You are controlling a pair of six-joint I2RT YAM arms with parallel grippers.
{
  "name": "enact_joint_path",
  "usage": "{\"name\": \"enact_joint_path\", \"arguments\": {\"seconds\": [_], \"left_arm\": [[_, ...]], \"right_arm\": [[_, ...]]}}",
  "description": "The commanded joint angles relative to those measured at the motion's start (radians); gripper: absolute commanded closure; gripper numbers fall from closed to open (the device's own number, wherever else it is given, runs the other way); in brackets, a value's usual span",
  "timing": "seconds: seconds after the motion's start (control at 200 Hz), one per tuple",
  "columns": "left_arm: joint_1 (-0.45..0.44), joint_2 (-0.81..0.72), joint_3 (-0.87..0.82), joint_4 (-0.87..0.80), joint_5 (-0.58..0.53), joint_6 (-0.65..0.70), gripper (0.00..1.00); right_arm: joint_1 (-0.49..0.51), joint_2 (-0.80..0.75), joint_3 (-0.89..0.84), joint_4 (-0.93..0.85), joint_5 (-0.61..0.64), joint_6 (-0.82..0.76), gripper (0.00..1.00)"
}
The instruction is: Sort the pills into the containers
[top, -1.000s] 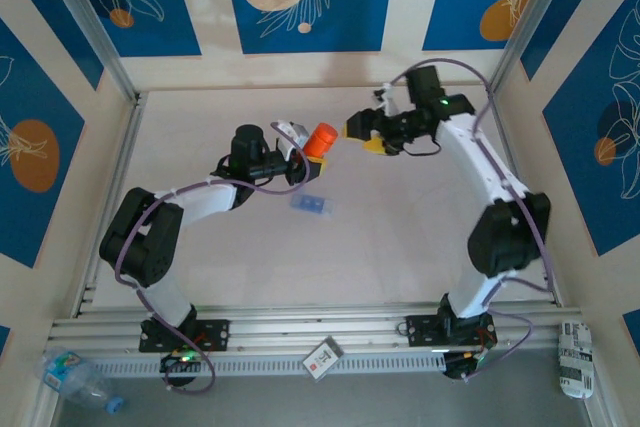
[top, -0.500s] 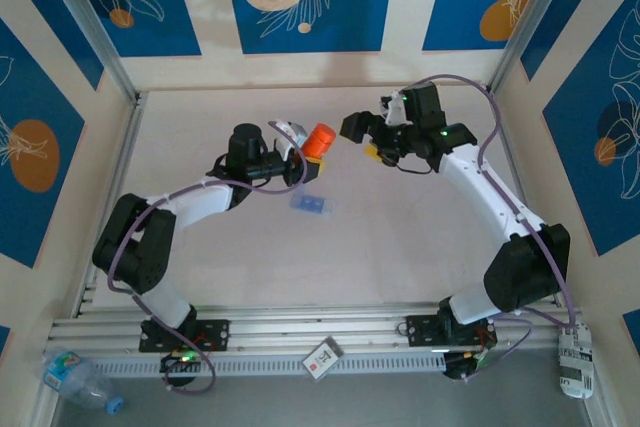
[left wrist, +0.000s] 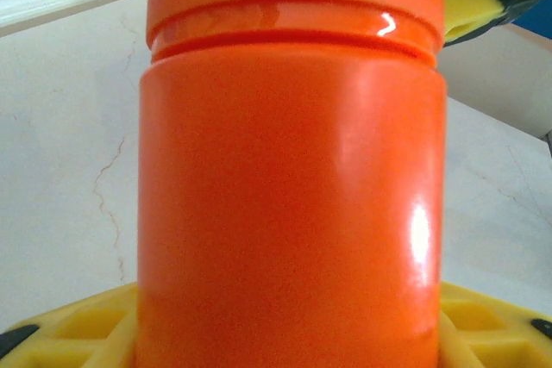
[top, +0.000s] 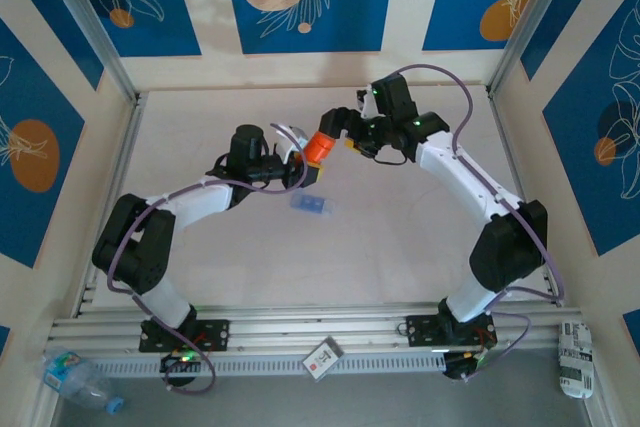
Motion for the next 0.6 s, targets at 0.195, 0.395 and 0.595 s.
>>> {"name": "enact_joint_path", "arguments": {"seconds": [0.195,0.395,0.595], "left_arm": [[-0.001,-0.025,0.036,0.01,0.036,0.014,1.0],[-0.001,-0.024,0.035,0.012,0.036,0.011,1.0],[-0.002,-0.021,0.037,0.02,0.036,0.003,1.0]], "right_arm": [[0.029,0.049,0.063,-0.014,-0.004,-0.005,0.22],[0.034,0.063,0.067,-0.009,-0.017,-0.008,0.32],[0.036,0.075,0.068,0.002,-0.052,-0.032,0.48]]}}
